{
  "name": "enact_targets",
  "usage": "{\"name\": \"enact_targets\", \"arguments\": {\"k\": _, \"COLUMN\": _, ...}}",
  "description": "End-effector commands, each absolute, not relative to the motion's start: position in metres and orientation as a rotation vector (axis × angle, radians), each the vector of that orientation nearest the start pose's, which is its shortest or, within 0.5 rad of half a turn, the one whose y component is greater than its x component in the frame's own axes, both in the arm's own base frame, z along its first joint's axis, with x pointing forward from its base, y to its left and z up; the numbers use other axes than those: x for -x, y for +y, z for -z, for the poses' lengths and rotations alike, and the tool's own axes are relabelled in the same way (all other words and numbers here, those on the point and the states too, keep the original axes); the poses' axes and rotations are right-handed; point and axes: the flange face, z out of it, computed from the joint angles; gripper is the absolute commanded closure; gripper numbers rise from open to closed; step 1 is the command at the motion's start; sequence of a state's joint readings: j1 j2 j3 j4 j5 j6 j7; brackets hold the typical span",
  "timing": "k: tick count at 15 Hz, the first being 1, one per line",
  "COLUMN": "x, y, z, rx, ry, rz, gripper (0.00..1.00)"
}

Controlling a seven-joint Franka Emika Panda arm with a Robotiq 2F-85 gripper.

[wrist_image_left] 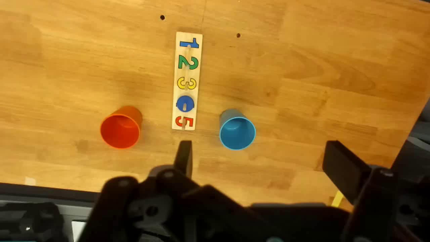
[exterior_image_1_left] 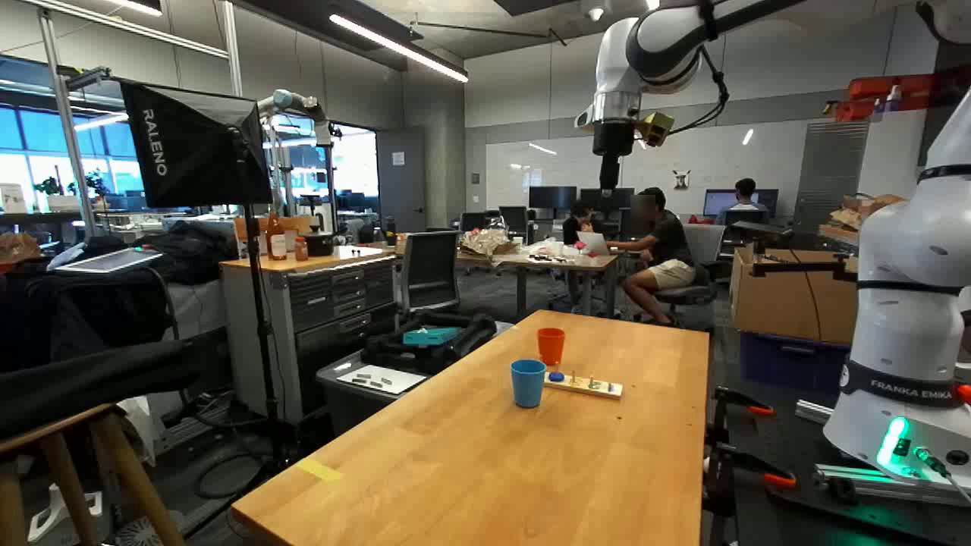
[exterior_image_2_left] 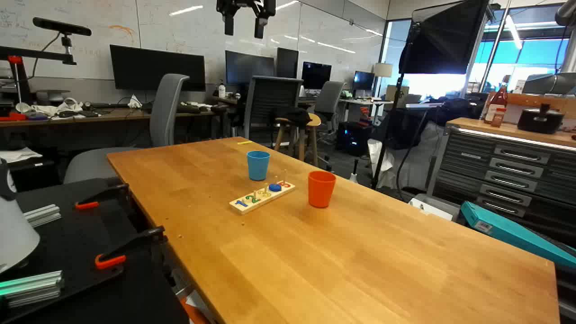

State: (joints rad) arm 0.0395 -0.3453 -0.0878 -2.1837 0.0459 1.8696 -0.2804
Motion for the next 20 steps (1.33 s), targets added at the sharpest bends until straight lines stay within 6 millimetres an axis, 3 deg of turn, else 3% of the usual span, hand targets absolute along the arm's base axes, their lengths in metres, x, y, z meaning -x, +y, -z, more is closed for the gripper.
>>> {"name": "enact_targets", "arguments": {"k": 1, "x": -0.454, "y": -0.022, "z": -0.534, "rx": 3.054, "ry": -0.344, "rz": 0.068, "gripper": 0.0}}
{"name": "enact_targets", "arguments": {"k": 4, "x": -0.454, "y": -0.022, "z": -0.536, "rx": 3.054, "ry": -0.344, "rz": 0.074, "gripper": 0.0}}
{"name": "enact_targets", "arguments": {"k": 6, "x": -0.468, "y": 0.001, "z": -0.521, "rx": 3.06, "ry": -0.404, "rz": 0.115, "gripper": 0.0}}
{"name": "enact_targets", "arguments": {"k": 8, "x": -0.488, "y": 0.035, "z": -0.498, "rx": 3.052, "ry": -0.484, "rz": 0.172, "gripper": 0.0}}
{"name": "enact_targets", "arguments": {"k": 12, "x": -0.528, "y": 0.106, "z": -0.426, "rx": 3.048, "ry": -0.626, "rz": 0.179, "gripper": 0.0}}
{"name": "enact_targets", "arguments": {"k": 14, "x": -0.546, "y": 0.13, "z": -0.384, "rx": 3.047, "ry": -0.673, "rz": 0.166, "gripper": 0.0}}
{"name": "enact_targets", "arguments": {"k": 17, "x": -0.57, "y": 0.145, "z": -0.328, "rx": 3.064, "ry": -0.707, "rz": 0.123, "gripper": 0.0}}
{"name": "enact_targets", "arguments": {"k": 20, "x": -0.585, "y": 0.147, "z": -0.282, "rx": 3.084, "ry": -0.729, "rz": 0.07, "gripper": 0.0}}
